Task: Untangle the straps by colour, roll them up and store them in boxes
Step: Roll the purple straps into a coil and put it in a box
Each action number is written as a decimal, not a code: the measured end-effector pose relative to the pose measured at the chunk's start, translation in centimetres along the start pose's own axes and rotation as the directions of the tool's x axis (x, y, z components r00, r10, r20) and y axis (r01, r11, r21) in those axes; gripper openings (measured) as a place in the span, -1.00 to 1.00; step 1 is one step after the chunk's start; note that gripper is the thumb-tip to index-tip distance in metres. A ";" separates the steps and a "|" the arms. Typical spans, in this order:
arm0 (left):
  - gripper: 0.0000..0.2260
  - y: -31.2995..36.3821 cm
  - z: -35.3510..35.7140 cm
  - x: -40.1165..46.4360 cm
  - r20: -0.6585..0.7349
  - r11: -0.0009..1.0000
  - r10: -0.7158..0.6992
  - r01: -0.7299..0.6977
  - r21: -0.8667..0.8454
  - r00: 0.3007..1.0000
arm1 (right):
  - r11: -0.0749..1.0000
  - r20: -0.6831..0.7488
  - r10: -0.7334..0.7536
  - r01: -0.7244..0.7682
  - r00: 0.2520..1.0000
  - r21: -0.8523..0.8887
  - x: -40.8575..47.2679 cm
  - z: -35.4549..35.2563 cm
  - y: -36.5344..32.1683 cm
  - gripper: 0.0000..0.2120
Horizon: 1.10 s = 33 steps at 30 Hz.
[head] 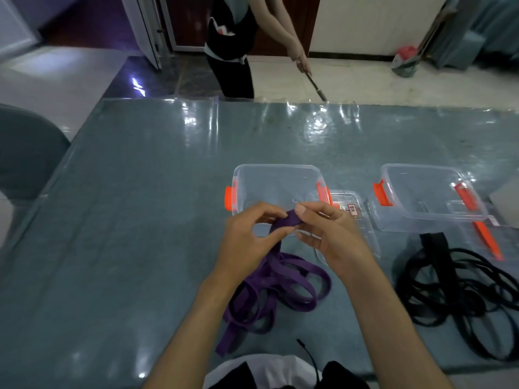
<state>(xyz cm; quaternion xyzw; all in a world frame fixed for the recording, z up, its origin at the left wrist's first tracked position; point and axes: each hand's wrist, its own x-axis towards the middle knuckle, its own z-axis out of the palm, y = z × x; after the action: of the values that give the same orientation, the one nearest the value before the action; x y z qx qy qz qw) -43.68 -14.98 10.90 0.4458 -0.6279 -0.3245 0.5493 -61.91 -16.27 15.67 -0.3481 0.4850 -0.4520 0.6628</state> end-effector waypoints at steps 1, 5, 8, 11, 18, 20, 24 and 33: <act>-0.84 -0.1 0.1 0.1 -0.017 1.000 0.003 -0.003 -0.008 1.000 | 0.999 -0.006 0.035 -0.035 0.999 0.021 0.3 0.0 0.2 -0.82; -0.83 -0.5 0.4 0.2 -0.130 0.999 -0.009 0.003 -0.051 0.991 | 0.997 -0.011 0.072 -0.072 0.997 -0.041 1.4 0.5 1.3 -0.76; -0.83 -1.2 1.1 0.2 -0.211 0.982 -0.135 0.104 -0.155 0.968 | 0.995 -0.030 0.032 -0.034 0.999 -0.094 2.0 1.4 2.5 -0.77; -0.83 -1.8 2.2 -0.2 -0.267 0.959 -0.212 0.148 -0.241 0.940 | 0.999 -0.024 0.021 -0.021 0.999 0.033 2.3 1.8 3.0 -0.76; -0.73 -2.7 2.4 0.0 -0.211 0.970 -0.207 0.172 -0.173 0.955 | 0.993 -0.091 0.092 -0.084 0.992 0.085 2.2 1.7 3.0 -0.80; -0.70 -2.5 2.4 0.4 -0.179 0.972 -0.199 0.170 -0.165 0.964 | 0.990 -0.077 0.098 -0.089 0.992 0.109 2.1 1.5 2.9 -0.82; -0.71 -1.9 1.7 1.1 -0.179 0.969 -0.208 0.177 -0.173 0.962 | 0.997 -0.059 -0.006 0.001 0.998 -0.082 1.6 1.6 2.5 -0.71; -0.77 1.9 1.2 1.7 -0.203 0.949 -0.178 0.114 -0.294 0.963 | 0.867 0.078 -0.472 0.478 0.878 -0.141 0.9 2.1 0.0 -0.79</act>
<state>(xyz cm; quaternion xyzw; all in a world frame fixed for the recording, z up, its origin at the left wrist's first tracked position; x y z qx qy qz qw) -45.21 -15.94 13.08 0.4432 -0.4739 -0.3970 0.6491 -59.78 -17.04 16.02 -0.5166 0.4047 -0.5545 0.5117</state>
